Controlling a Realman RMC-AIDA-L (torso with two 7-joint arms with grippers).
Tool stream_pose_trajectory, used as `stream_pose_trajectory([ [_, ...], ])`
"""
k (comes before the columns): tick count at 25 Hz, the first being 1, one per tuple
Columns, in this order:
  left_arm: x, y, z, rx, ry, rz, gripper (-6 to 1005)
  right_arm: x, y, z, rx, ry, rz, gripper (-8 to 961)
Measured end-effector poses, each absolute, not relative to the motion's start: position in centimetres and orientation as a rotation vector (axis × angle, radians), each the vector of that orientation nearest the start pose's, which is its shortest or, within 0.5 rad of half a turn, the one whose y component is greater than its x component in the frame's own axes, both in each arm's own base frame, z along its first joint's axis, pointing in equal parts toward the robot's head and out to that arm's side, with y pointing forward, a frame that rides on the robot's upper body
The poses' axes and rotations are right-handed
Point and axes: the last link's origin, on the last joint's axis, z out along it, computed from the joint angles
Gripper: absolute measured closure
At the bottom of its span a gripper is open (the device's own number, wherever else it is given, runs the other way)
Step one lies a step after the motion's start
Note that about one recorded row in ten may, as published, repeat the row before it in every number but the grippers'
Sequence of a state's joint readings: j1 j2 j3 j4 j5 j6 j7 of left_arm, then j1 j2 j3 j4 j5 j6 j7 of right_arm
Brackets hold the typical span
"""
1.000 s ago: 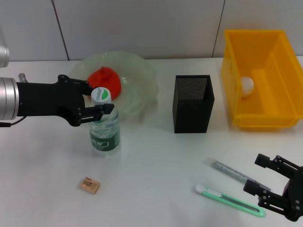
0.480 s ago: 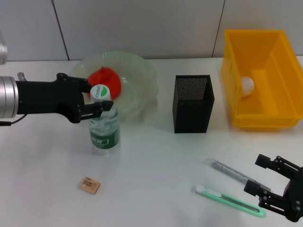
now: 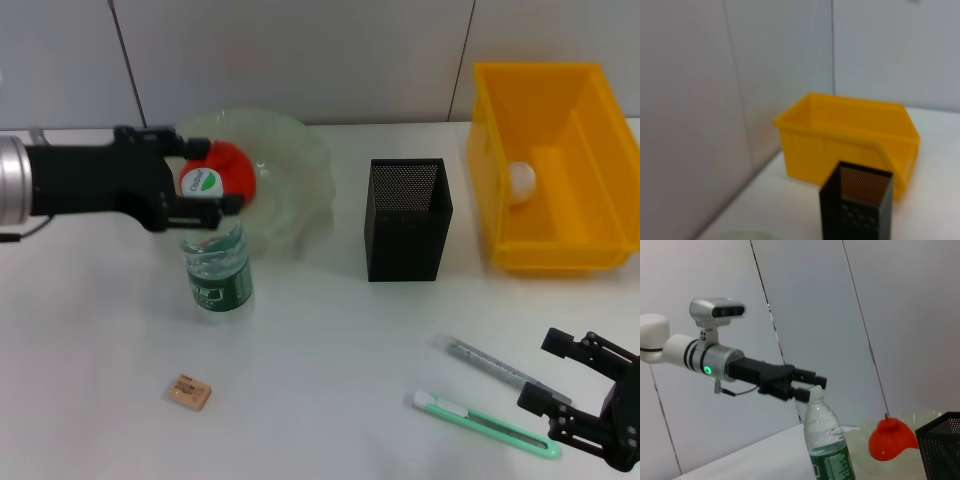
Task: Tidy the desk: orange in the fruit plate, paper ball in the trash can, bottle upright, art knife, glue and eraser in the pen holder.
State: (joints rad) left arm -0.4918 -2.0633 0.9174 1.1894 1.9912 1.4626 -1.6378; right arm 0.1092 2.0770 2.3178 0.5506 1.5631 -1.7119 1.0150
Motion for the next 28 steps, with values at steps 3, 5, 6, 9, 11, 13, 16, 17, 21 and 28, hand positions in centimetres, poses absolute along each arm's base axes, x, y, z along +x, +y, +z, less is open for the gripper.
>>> stream_pose_trajectory([
  [3,-19.7,36.8,7.5,-2.608,-0.258,-0.443,213,32.7,20.6,0.5,-2.411,0.603,1.013,177],
  [5,-19.1,36.7,8.3,-2.595,-0.220,-0.481,184,32.7,20.6,0.5,-2.410,0.602,1.014,177],
  [6,-18.8,36.4,8.5,-2.598,-0.194,-0.510,184,32.7,20.7,0.5,-2.405,0.600,1.017,177],
  [9,-18.0,35.0,8.7,-2.627,-0.092,-0.629,184,32.7,20.8,0.7,-2.391,0.599,1.021,176],
  [11,-18.0,33.5,8.3,-2.667,-0.030,-0.724,185,32.7,21.1,1.6,-2.370,0.626,1.045,176],
  [13,-18.3,32.5,7.6,-2.693,-0.004,-0.805,185,32.6,21.3,2.2,-2.373,0.645,1.055,176],
  [16,-20.6,30.7,4.8,-2.720,-0.010,-0.951,185,31.6,22.3,5.8,-2.418,0.675,1.052,176],
  [17,-21.3,30.3,4.0,-2.719,-0.016,-0.975,185,31.2,22.6,6.7,-2.440,0.688,1.039,177],
  [21,-24.3,28.7,0.3,-2.708,-0.103,-1.036,186,28.9,24.4,9.4,-2.578,0.722,0.911,177],
  [28,-27.0,26.6,-3.0,-2.671,-0.144,-0.991,186,22.7,28.7,11.0,-2.800,0.730,0.285,177],
])
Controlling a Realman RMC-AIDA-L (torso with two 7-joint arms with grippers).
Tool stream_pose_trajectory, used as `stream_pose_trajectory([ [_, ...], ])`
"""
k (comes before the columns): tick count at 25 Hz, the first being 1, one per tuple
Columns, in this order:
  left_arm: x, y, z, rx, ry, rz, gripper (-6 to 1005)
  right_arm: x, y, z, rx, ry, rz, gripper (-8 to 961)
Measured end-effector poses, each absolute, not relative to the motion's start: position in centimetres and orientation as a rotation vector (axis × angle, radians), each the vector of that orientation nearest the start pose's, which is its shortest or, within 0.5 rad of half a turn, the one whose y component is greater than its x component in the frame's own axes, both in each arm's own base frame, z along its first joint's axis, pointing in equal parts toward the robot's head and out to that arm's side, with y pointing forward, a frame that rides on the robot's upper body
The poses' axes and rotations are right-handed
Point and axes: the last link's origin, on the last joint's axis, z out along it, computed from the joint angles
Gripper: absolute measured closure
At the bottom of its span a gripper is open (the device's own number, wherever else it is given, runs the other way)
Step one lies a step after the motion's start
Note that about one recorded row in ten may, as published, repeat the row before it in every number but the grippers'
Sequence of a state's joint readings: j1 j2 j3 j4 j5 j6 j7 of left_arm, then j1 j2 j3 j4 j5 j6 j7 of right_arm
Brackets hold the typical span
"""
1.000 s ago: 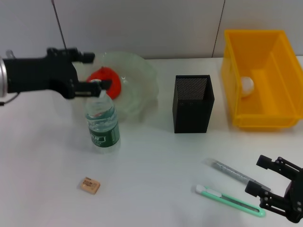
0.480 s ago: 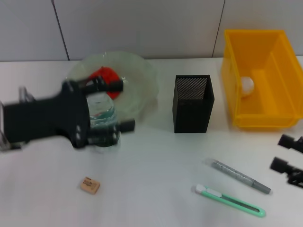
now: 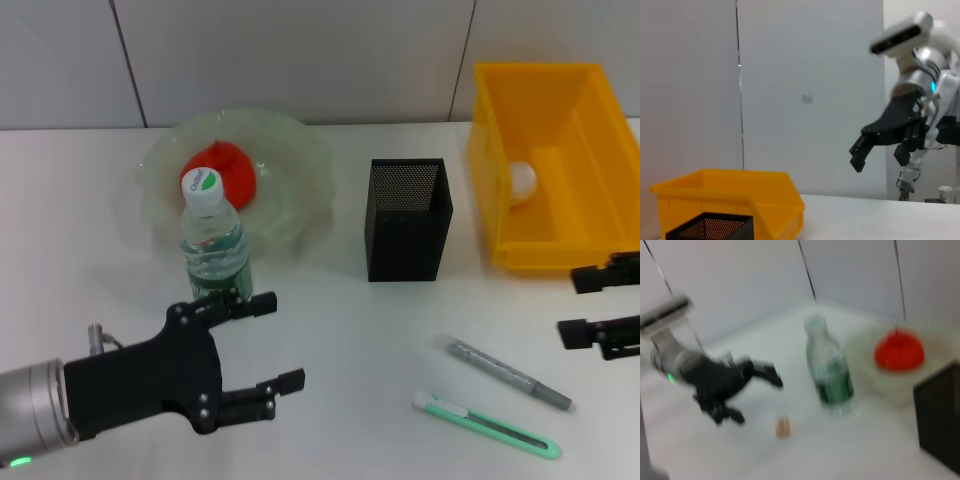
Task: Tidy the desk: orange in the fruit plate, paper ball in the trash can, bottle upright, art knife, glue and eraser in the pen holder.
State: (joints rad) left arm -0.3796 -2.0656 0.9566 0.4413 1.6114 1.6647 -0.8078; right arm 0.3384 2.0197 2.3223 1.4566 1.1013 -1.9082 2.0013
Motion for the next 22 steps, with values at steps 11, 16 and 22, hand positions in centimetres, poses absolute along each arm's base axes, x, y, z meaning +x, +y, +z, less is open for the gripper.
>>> stream_pose_trajectory([
  [11,-28.5,25.0,-3.7,-2.680,-0.236,-0.963,187,14.0,32.9,7.5,-2.871,0.650,-0.470,176],
  [16,-28.8,24.7,-3.9,-2.672,-0.268,-0.958,188,12.3,32.8,3.5,-2.832,0.598,-0.662,177],
  [22,-29.1,24.7,-4.0,-2.674,-0.284,-0.936,188,11.1,33.0,-0.1,-2.779,0.551,-0.735,176],
])
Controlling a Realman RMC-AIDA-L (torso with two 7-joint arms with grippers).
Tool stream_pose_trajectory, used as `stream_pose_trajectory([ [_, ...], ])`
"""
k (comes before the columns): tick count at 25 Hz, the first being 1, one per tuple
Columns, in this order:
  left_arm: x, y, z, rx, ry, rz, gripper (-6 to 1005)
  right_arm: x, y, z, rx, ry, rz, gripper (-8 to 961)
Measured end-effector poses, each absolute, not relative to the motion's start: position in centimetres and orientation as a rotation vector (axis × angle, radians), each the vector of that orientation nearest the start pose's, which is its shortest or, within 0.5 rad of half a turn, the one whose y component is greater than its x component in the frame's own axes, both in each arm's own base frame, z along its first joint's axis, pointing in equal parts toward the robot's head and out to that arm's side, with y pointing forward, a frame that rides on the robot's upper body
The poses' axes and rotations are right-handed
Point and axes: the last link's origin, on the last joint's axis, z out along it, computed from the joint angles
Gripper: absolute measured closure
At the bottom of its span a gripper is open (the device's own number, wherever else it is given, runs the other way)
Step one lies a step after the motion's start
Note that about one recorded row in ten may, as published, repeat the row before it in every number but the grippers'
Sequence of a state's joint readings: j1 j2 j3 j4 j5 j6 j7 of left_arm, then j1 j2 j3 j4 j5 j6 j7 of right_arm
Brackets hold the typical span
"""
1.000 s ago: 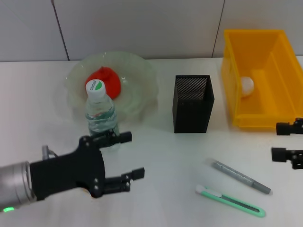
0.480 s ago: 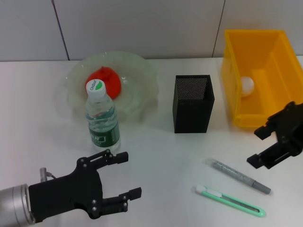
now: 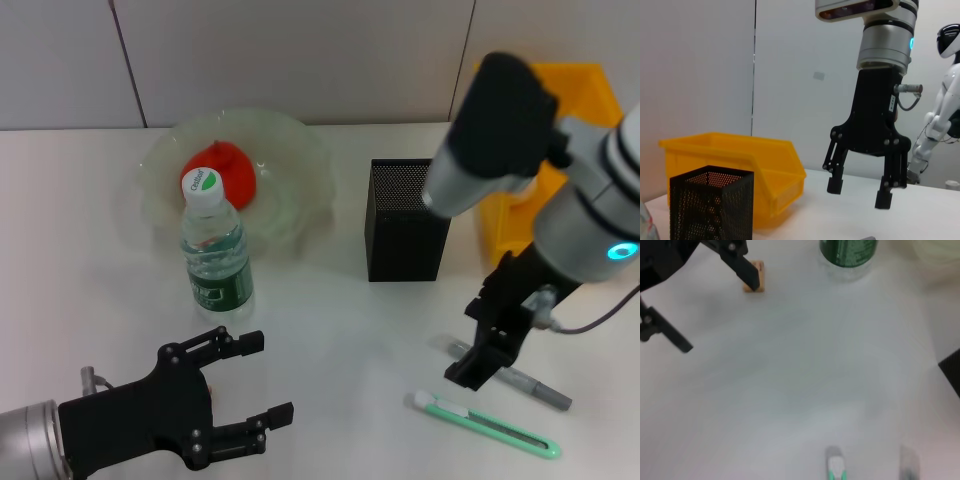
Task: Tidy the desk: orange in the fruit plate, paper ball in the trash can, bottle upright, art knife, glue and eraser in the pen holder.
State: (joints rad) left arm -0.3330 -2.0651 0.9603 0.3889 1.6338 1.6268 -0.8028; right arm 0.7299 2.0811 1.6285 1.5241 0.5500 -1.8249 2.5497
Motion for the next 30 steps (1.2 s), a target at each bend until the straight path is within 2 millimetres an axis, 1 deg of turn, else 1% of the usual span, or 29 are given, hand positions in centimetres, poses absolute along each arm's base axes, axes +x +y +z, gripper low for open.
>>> stream_pose_trajectory([
  [5,-29.1,24.7,-4.1,-2.672,-0.287,-0.935,189,10.7,31.7,-3.2,-2.786,0.424,-0.824,176],
  [6,-29.1,24.7,-4.1,-2.672,-0.289,-0.935,189,10.9,31.3,-4.2,-2.788,0.406,-0.866,176],
  [12,-29.1,24.7,-4.1,-2.673,-0.289,-0.934,189,11.6,31.0,-5.2,-2.790,0.413,-0.897,177],
  [16,-29.1,24.6,-4.2,-2.674,-0.293,-0.936,189,12.7,31.3,-6.0,-2.785,0.455,-0.902,177],
  [22,-29.2,24.5,-4.2,-2.674,-0.300,-0.938,190,13.6,31.6,-6.6,-2.780,0.481,-0.909,176],
  [30,-29.2,24.5,-4.3,-2.675,-0.301,-0.938,190,14.4,32.0,-7.1,-2.776,0.490,-0.912,380],
])
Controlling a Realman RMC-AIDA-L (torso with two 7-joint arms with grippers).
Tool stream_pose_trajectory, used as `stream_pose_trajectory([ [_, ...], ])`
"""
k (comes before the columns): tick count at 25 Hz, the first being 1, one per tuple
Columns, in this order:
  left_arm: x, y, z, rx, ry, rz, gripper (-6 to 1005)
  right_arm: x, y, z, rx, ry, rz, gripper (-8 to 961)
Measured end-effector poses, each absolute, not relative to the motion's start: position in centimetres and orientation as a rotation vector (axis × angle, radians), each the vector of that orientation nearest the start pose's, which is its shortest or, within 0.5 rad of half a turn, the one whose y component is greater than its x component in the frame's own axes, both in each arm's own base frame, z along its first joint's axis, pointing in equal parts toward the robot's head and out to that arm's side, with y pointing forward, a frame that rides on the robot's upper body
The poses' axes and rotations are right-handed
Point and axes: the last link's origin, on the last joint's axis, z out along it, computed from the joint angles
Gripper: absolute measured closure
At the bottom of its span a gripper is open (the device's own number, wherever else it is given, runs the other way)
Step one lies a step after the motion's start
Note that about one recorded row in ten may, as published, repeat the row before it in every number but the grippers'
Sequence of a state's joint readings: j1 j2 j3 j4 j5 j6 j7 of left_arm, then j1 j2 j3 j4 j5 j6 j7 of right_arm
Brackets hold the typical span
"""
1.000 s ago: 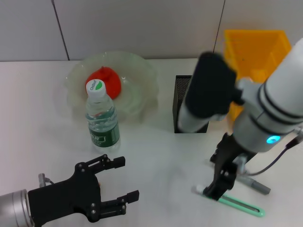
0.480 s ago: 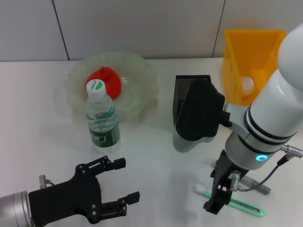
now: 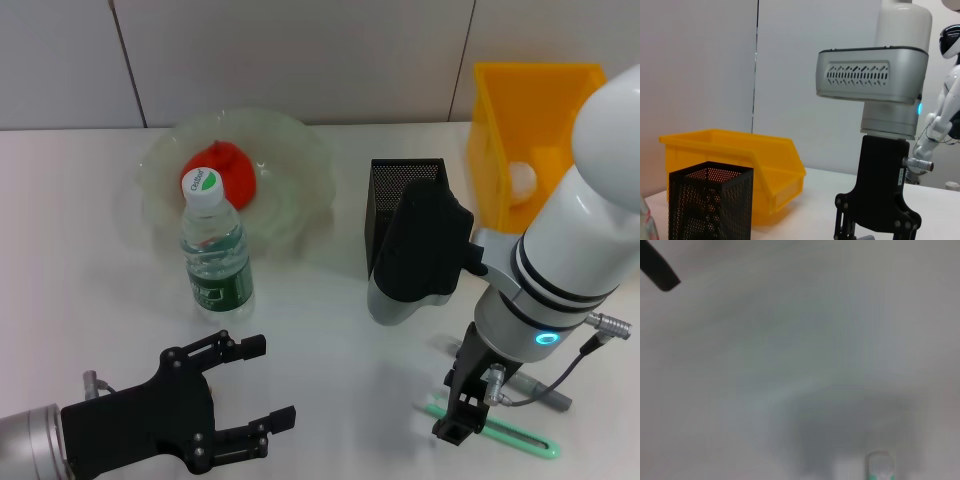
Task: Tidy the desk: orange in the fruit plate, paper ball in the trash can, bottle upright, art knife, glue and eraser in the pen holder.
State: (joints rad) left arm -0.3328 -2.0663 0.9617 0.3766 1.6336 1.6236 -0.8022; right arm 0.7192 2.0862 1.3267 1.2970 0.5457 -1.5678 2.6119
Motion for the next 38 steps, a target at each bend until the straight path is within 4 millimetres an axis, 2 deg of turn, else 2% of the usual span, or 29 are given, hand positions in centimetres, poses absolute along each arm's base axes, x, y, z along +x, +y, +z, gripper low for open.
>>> stream_pose_trajectory([
  [16,-29.2,24.5,-4.3,-2.675,-0.302,-0.940,191,14.8,32.2,-7.3,-2.782,0.517,-0.899,417],
  [22,-29.2,24.5,-4.3,-2.675,-0.302,-0.940,192,15.0,32.3,-7.4,-2.782,0.523,-0.906,470],
  [27,-29.2,24.5,-4.3,-2.675,-0.302,-0.940,192,15.1,32.3,-7.4,-2.780,0.521,-0.905,555],
  [38,-29.1,24.5,-4.3,-2.676,-0.301,-0.943,193,15.8,32.3,-7.7,-2.781,0.527,-0.929,552],
])
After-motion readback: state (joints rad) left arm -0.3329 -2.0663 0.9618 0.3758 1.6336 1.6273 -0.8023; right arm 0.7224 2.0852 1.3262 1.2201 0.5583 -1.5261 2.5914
